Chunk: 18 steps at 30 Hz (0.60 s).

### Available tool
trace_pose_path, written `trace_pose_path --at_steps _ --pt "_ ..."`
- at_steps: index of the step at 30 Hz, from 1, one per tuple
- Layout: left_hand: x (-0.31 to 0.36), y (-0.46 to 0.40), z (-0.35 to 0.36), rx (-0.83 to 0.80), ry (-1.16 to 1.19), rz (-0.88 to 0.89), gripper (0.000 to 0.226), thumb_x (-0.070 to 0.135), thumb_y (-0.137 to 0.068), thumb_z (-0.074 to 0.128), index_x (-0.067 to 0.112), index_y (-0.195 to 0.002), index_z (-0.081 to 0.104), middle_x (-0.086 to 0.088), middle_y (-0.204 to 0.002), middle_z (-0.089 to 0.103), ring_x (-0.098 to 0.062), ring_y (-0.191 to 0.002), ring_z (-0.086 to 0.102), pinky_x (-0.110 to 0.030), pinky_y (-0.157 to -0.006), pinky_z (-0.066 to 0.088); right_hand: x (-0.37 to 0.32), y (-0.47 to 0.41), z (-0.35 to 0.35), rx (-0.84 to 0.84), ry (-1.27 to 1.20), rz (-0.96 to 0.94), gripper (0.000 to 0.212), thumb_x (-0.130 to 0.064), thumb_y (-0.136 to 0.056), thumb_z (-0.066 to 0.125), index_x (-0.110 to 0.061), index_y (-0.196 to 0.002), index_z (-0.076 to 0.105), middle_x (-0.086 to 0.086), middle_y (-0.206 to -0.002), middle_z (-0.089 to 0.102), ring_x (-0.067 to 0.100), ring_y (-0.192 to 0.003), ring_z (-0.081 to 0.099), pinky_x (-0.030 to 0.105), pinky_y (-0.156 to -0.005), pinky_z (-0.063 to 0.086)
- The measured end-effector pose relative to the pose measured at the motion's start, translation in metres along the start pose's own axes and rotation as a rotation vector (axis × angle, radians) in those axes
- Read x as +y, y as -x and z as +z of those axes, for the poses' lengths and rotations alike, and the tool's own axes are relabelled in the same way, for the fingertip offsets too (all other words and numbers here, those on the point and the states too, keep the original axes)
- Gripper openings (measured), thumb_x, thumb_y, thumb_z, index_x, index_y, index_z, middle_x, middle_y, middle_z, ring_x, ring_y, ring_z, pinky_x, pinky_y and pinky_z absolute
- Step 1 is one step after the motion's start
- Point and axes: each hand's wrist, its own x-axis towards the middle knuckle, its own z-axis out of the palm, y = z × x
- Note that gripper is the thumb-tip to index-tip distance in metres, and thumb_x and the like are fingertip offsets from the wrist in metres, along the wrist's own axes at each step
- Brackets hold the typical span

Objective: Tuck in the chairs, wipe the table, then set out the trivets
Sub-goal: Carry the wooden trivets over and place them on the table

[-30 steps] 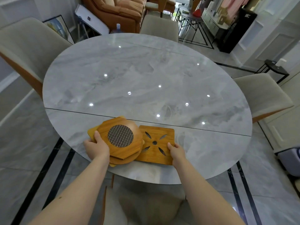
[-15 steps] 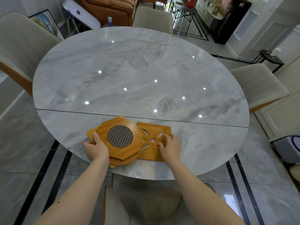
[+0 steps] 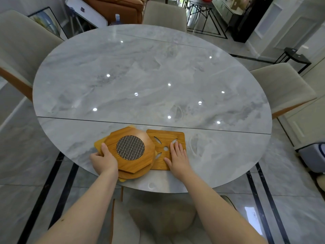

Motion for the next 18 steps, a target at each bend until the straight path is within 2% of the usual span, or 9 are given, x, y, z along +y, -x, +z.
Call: trace_pose_path --at_steps 8,11,13,15,16,18 --pt "-0.002 0.001 0.006 -0.007 -0.015 -0.001 0.033 0.045 -0.097 0.040 0.012 -0.100 0.039 -0.007 -0.100 0.049 -0.021 -0.088 0.049 -0.034 -0.076 0.040 0.001 0.000 0.001 0.007 -0.007 -0.005 0.071 -0.048 -0.100 0.028 -0.015 -0.151 -0.010 0.007 -0.159 -0.016 0.023 -0.146 -0.016 0.036 -0.117 -0.008" --pt "0.001 0.003 0.008 -0.011 -0.015 -0.002 0.033 0.045 -0.097 0.041 0.012 -0.100 0.039 -0.006 -0.100 0.049 -0.021 -0.087 0.048 -0.033 -0.075 0.039 0.000 -0.001 -0.004 -0.002 -0.038 0.003 0.067 -0.043 -0.102 0.030 -0.015 -0.152 -0.004 0.007 -0.160 -0.011 0.023 -0.147 -0.012 0.036 -0.118 -0.005" --pt "0.002 0.006 0.009 -0.017 -0.012 0.004 0.033 0.045 -0.097 0.041 0.012 -0.100 0.039 -0.006 -0.099 0.049 -0.021 -0.087 0.049 -0.033 -0.074 0.039 -0.002 -0.002 -0.010 0.028 -0.148 0.014 0.058 -0.034 -0.103 0.032 -0.014 -0.153 0.009 0.007 -0.161 0.000 0.023 -0.148 -0.004 0.034 -0.119 0.000" --pt "0.002 0.009 0.010 -0.032 -0.011 0.007 0.033 0.045 -0.097 0.040 0.012 -0.100 0.040 -0.006 -0.099 0.049 -0.021 -0.087 0.049 -0.033 -0.074 0.040 -0.004 -0.001 -0.017 0.111 -0.326 0.042 0.046 -0.025 -0.104 0.033 -0.010 -0.147 0.031 0.008 -0.156 0.023 0.023 -0.146 0.016 0.030 -0.117 0.013" --pt "0.002 0.010 0.011 -0.044 -0.012 0.007 0.034 0.046 -0.096 0.040 0.012 -0.100 0.040 -0.006 -0.098 0.049 -0.021 -0.087 0.050 -0.034 -0.073 0.041 -0.006 0.002 -0.020 0.153 -0.421 0.072 0.041 -0.023 -0.103 0.033 -0.008 -0.141 0.042 0.009 -0.148 0.038 0.023 -0.140 0.030 0.029 -0.112 0.023" --pt "0.003 0.015 0.012 -0.068 -0.015 0.009 0.035 0.046 -0.096 0.041 0.012 -0.101 0.040 -0.007 -0.100 0.050 -0.022 -0.087 0.050 -0.034 -0.074 0.042 -0.008 0.010 -0.027 0.197 -0.653 0.154 0.034 -0.022 -0.103 0.035 -0.007 -0.122 0.059 0.009 -0.119 0.059 0.022 -0.114 0.052 0.026 -0.091 0.039"
